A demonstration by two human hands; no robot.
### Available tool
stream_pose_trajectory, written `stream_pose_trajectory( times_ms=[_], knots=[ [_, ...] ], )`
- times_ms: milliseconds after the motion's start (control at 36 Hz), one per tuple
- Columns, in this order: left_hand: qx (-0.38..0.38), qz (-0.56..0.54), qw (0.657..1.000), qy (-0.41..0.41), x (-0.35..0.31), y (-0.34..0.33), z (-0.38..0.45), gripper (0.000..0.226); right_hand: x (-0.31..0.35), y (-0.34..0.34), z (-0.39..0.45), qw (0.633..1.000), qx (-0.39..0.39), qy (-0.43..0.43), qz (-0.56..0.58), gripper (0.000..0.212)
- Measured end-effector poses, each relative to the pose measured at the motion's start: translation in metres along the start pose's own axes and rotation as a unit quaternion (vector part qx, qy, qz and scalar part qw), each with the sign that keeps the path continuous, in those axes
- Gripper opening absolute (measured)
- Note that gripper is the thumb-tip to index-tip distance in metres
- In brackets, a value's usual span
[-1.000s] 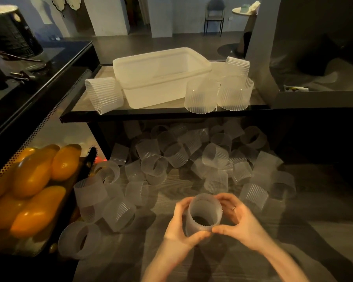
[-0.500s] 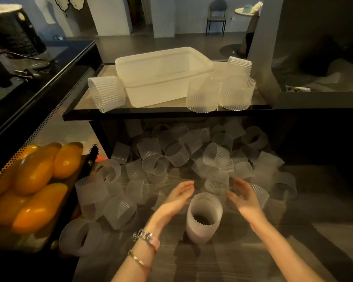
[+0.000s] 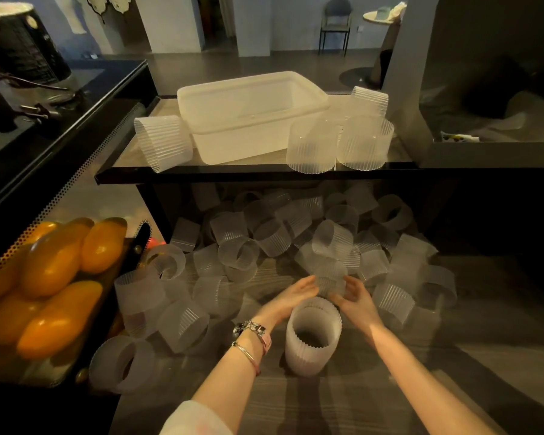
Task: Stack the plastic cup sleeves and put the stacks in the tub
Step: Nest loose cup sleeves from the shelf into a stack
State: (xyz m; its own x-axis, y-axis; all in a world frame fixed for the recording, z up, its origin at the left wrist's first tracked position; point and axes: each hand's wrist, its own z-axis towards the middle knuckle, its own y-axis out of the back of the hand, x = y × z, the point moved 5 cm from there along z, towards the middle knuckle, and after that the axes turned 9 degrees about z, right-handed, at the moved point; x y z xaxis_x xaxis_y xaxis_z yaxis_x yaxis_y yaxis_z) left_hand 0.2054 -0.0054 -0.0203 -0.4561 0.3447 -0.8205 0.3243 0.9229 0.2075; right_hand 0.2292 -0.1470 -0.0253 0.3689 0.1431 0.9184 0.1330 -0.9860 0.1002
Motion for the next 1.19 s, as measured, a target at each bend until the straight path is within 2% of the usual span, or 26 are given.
stream_pose_trajectory(
  times_ms=[278,389,528,639,722,806,889,972,1056,1083,1194],
  knots=[
    [-0.045,0.031,0.998,-0.011,-0.002,0.004,0.004,0.042,-0.006,0.001,0.007,1.0,-0.004,-0.003,0.01,0.058],
    [-0.058,0.028,0.998,-0.02,-0.006,0.007,0.004,0.039,-0.005,0.002,0.008,1.0,0.003,0.0,0.012,0.069],
    [-0.091,0.01,0.995,-0.051,-0.01,0.014,-0.001,0.04,0.003,-0.004,0.005,0.997,0.066,0.019,0.02,0.082],
    [-0.094,0.017,0.993,-0.07,-0.008,0.022,-0.008,0.053,0.009,-0.013,0.001,0.991,0.129,0.026,-0.002,0.083],
    [-0.086,0.045,0.991,-0.088,0.002,0.026,-0.013,0.065,0.009,-0.019,0.001,0.988,0.146,0.036,-0.035,0.078],
    [-0.094,0.048,0.992,-0.072,0.015,0.028,-0.016,0.075,0.006,-0.027,0.002,0.984,0.164,0.021,-0.067,0.073],
    [-0.089,-0.003,0.996,-0.015,0.028,0.027,-0.017,0.084,0.002,-0.034,0.002,0.982,0.184,-0.031,-0.035,0.058],
    [-0.072,-0.102,0.992,0.001,0.039,0.024,-0.02,0.101,-0.005,-0.037,0.002,0.981,0.18,-0.066,-0.042,0.046],
    [-0.082,-0.097,0.992,-0.004,0.047,0.024,-0.023,0.087,-0.006,-0.041,0.002,0.976,0.2,-0.069,-0.043,0.026],
    [-0.085,-0.094,0.992,-0.007,0.05,0.024,-0.023,0.087,-0.003,-0.04,0.004,0.981,0.178,-0.044,-0.071,0.024],
    [-0.119,-0.105,0.987,-0.016,0.048,0.026,-0.024,0.088,-0.001,-0.038,0.002,0.984,0.162,-0.068,-0.008,0.043]
  ],
)
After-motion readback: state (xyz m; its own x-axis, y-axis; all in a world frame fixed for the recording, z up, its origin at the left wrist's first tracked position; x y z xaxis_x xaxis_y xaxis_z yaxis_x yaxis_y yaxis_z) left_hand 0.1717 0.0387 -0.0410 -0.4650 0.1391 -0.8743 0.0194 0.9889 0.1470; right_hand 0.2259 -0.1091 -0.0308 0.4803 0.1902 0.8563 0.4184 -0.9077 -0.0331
